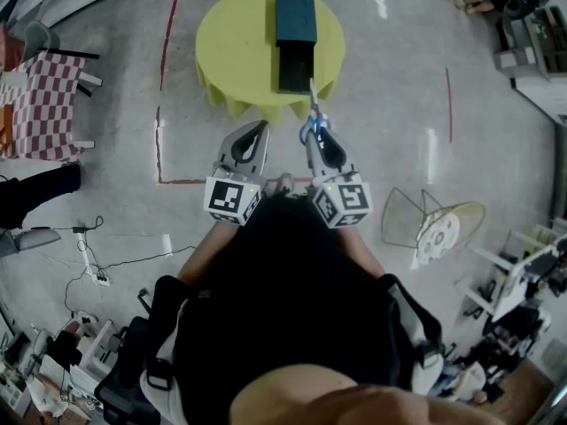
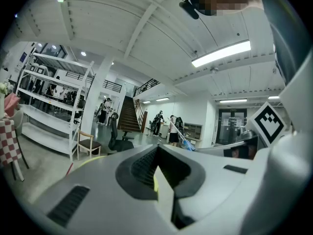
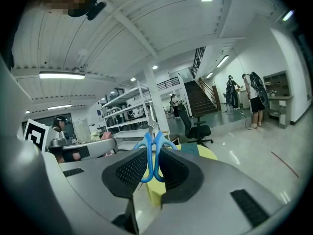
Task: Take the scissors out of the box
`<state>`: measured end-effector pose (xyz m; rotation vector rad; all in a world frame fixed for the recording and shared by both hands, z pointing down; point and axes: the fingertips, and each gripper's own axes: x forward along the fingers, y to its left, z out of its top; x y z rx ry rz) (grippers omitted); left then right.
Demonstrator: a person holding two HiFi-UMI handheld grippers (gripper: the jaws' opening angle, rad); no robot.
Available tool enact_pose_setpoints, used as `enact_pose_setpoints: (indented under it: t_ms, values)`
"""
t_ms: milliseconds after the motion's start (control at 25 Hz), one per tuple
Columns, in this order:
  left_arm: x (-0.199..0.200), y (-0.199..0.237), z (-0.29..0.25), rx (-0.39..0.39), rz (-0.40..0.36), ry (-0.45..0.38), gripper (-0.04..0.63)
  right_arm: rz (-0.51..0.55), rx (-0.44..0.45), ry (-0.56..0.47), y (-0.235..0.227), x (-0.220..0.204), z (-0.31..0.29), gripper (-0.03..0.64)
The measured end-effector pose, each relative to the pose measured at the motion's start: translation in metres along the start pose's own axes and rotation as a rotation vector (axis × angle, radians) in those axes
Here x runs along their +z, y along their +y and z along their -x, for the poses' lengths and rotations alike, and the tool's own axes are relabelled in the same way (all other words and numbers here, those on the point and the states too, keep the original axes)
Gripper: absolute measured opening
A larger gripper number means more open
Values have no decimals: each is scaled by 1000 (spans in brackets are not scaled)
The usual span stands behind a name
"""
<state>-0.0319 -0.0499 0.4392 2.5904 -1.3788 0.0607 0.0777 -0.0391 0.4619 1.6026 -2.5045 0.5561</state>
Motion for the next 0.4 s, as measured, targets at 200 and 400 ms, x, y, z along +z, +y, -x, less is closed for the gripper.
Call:
enact_pose_setpoints:
  t_ms: [200,400]
  values:
    - [0,1,2,-4,0,1,-3,11,6,-2,5,2,-1,81]
    - [2,-2,3,-10,4,-1,-3,7,-3,-1,4,2,3,81]
